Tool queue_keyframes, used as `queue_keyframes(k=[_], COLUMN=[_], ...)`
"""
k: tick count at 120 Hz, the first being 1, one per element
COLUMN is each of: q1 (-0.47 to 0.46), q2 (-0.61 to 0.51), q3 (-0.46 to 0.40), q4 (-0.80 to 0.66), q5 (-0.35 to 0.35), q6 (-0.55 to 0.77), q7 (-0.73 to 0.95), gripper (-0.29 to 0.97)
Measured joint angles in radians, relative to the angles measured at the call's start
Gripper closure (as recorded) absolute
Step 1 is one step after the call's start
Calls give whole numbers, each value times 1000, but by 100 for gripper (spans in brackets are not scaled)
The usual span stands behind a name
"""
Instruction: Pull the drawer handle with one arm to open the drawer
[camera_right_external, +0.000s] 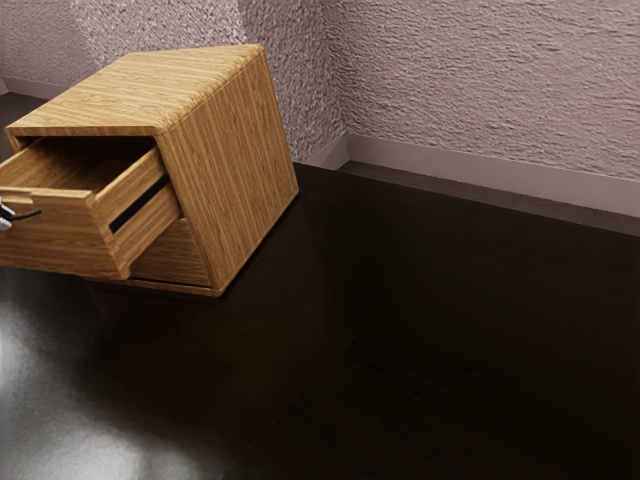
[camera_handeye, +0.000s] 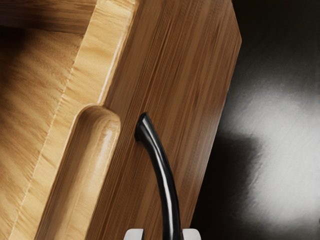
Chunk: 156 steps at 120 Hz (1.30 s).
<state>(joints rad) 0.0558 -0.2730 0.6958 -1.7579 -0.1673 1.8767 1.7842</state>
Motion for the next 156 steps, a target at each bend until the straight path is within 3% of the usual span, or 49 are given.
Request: queue_keyframes(k=[128, 144, 156], q1=[1, 1, 1], q2=[-187, -277, -338], q3=[19, 12, 10], q4=[-101, -99, -24], q5=[68, 78, 112], q6=[-35, -58, -117], q7=[17, 19, 19], gripper=[64, 64, 46])
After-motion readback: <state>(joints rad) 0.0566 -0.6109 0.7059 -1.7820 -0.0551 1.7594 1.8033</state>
